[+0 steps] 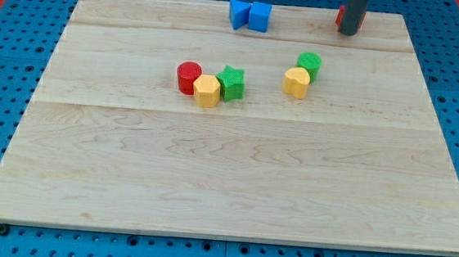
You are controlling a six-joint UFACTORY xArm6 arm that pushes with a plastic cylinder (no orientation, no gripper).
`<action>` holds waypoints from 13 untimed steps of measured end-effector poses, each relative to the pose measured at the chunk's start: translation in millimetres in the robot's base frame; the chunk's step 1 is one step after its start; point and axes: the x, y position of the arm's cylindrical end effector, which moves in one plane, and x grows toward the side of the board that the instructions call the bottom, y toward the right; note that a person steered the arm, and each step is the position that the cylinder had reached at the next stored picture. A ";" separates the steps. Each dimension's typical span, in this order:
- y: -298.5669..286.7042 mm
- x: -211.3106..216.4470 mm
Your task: Move red circle towards to center
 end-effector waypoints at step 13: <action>-228.4 107.4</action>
